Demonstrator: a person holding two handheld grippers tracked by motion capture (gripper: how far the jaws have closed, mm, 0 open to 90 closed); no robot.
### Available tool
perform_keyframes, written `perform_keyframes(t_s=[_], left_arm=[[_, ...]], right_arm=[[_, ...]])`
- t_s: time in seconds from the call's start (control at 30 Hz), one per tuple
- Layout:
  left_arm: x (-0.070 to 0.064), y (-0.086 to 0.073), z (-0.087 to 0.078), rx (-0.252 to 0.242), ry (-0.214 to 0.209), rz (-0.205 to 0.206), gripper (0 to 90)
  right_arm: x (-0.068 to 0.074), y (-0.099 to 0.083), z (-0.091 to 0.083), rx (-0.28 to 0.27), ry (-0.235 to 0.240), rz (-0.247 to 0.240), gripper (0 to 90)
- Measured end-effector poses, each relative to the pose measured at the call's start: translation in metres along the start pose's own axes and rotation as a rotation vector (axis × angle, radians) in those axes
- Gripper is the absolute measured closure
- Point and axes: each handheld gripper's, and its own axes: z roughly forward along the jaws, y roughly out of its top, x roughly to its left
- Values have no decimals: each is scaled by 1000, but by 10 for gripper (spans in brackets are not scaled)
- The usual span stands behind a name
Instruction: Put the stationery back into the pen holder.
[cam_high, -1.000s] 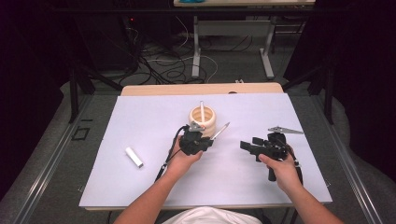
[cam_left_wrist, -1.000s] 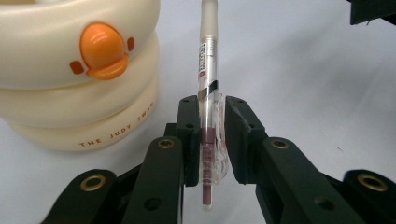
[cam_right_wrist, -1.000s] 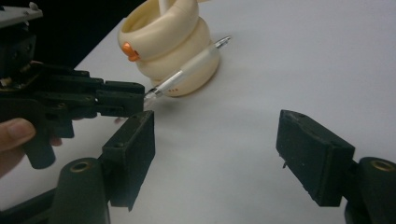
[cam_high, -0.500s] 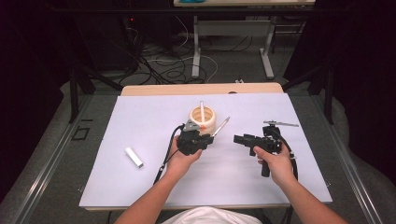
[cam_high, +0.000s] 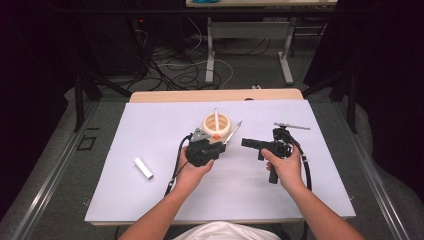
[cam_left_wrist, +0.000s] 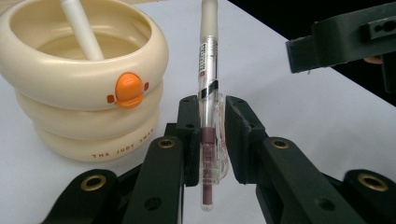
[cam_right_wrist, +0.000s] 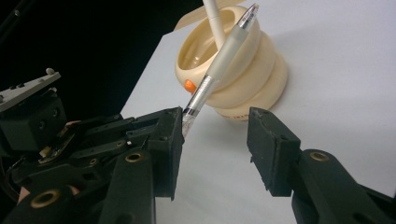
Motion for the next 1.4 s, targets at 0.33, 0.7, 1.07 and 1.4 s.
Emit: perform_keyframes(t_s=[0.33, 0.7, 1.07, 1.4], left_arm=[[-13, -5, -11, -23, -35, 12, 770], [-24, -13, -9, -19, -77, 33, 770], [-32, -19, -4, 6, -96, 52, 770], [-34, -20, -3, 12, -104, 58, 769]], right_arm=[[4, -8, 10, -37, 70, 114, 535], [-10, -14, 12, -10, 73, 182, 592], [-9, -18, 15, -40, 68, 227, 645], [-13, -19, 15, -2, 61, 260, 747]])
